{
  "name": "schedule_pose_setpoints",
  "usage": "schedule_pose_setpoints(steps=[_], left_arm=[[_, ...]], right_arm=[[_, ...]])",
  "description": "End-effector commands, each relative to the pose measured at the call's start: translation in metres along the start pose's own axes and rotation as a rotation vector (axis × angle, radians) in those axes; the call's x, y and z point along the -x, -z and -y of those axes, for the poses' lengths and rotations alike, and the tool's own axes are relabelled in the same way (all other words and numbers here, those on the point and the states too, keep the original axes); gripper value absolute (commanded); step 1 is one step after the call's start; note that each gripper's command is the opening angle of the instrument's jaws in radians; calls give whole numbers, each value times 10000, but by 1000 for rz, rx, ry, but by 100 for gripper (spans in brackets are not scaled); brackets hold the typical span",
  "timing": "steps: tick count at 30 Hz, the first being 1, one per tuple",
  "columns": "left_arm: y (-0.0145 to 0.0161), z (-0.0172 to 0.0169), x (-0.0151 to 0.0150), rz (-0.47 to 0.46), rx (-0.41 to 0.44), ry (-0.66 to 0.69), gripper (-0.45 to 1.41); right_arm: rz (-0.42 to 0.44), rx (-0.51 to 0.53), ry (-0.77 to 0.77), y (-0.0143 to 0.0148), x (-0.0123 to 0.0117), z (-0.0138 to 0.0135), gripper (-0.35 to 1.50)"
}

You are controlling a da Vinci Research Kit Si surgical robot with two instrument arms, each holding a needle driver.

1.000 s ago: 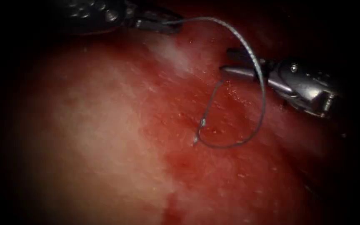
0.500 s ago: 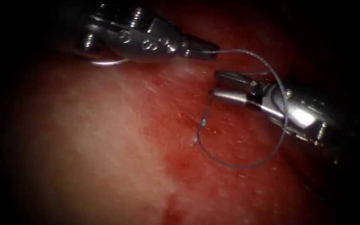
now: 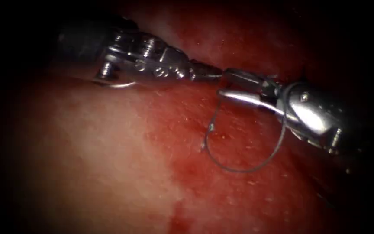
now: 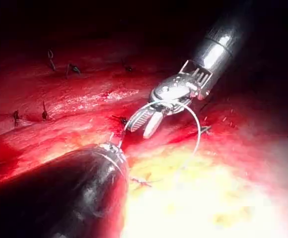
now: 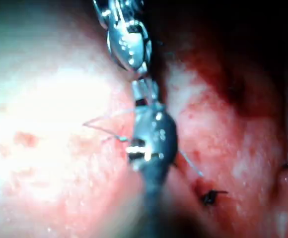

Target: Wound Closure

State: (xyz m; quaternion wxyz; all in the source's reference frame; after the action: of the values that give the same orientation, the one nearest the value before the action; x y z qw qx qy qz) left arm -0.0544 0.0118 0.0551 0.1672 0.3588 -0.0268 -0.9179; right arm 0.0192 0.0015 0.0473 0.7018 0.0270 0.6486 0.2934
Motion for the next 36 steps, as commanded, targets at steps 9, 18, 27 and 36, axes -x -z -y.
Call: schedule_pose_setpoints(steps=[9, 18, 27, 36], left_arm=[[-11, -15, -8, 5, -5, 0, -45], [-2, -36, -7, 3, -3, 4, -45], [-9, -42, -10, 13, -9, 8, -45], [-14, -42, -11, 17, -11, 8, -45]], right_arm=[[6, 204, -348, -7, 7, -4, -35], [52, 376, -566, -2, 31, -25, 51], [73, 437, -795, -1, 68, -26, 91], [48, 440, -987, 3, 89, -28, 84]])
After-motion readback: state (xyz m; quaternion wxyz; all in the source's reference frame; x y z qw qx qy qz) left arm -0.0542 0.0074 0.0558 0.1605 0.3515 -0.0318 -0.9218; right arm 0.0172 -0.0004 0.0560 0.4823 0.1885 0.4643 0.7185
